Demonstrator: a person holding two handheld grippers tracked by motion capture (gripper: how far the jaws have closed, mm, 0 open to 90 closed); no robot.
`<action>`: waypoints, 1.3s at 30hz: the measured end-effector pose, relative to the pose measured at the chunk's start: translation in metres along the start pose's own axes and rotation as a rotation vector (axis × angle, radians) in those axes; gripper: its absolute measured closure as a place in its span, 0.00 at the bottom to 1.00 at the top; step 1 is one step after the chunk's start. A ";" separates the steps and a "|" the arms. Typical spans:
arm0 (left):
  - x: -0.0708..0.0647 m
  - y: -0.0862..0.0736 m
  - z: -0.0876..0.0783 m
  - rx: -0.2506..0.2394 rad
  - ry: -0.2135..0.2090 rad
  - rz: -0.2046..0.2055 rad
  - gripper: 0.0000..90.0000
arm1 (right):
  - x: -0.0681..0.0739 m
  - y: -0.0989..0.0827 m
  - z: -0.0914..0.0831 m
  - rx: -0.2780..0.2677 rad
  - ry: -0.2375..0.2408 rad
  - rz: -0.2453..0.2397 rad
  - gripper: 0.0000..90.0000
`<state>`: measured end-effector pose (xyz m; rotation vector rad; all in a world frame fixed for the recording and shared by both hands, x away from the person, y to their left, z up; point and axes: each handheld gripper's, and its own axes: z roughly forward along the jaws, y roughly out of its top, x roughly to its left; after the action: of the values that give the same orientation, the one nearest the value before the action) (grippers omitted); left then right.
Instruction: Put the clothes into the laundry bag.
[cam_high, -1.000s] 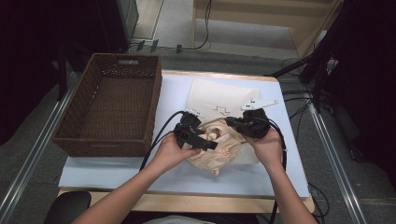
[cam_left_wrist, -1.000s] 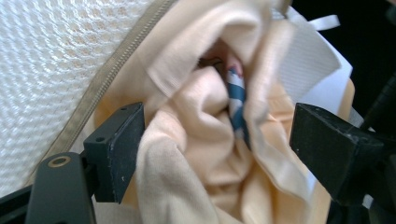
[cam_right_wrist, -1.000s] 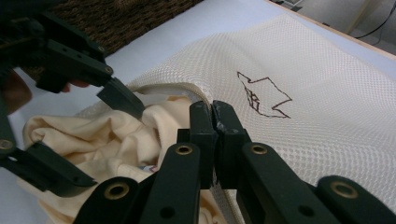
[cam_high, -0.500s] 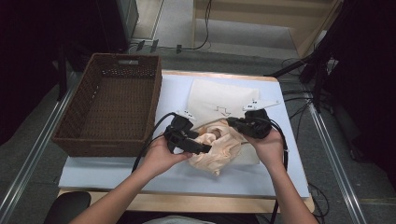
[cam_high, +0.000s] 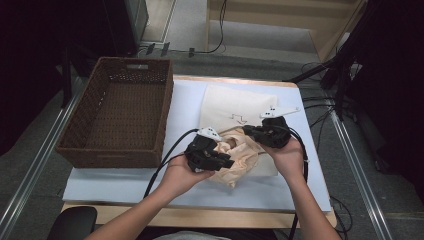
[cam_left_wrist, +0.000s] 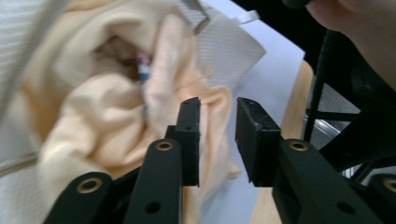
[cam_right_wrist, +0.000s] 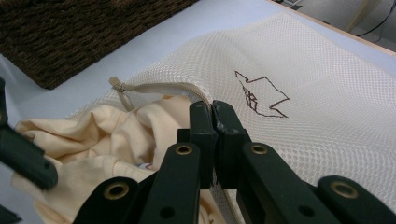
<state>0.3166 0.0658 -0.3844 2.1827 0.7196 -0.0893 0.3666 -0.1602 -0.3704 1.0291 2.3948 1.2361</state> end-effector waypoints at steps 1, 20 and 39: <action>0.000 0.000 0.000 0.000 0.000 0.000 0.86 | 0.000 0.000 0.000 0.000 0.000 0.000 0.99; 0.028 -0.001 0.065 0.070 0.125 -0.047 0.96 | 0.001 -0.004 0.005 0.018 0.009 0.015 0.99; 0.056 0.026 0.068 0.031 0.214 -0.112 0.97 | 0.002 -0.005 0.004 0.025 0.035 0.018 1.00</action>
<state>0.3887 0.0291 -0.4284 2.2023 0.9665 0.0775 0.3650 -0.1582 -0.3765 1.0473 2.4386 1.2432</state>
